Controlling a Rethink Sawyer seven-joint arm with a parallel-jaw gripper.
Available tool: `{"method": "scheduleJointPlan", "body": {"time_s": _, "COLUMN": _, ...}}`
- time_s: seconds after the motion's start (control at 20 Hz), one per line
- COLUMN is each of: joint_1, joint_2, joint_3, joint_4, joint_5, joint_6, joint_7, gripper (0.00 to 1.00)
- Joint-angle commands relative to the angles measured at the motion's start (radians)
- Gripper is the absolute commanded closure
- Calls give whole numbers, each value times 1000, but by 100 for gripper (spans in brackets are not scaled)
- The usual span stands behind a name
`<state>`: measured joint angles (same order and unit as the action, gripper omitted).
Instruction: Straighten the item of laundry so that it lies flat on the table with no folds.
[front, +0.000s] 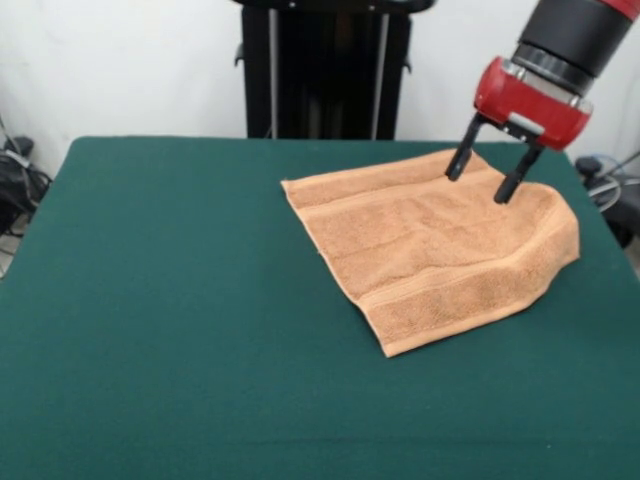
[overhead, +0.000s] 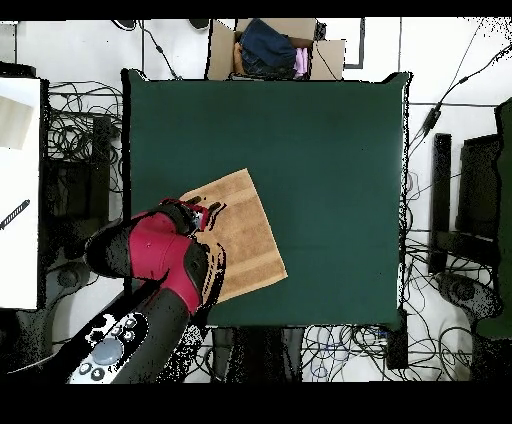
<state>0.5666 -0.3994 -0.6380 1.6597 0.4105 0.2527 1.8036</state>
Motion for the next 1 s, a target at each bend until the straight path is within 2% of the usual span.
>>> {"method": "scheduleJointPlan", "body": {"time_s": 0.05, "joint_1": -4, "joint_2": 6, "joint_3": 139, "joint_4": 40, "joint_5": -47, "joint_6": 139, "joint_7": 131, "gripper": 0}}
{"method": "scheduleJointPlan", "body": {"time_s": 0.7, "joint_1": 50, "joint_2": 62, "joint_3": 94, "joint_4": -7, "joint_5": -44, "joint_6": 178, "joint_7": 164, "gripper": 0}}
{"method": "scheduleJointPlan", "body": {"time_s": 1.0, "joint_1": 50, "joint_2": 63, "joint_3": 99, "joint_4": -8, "joint_5": -37, "joint_6": 183, "joint_7": 164, "gripper": 0}}
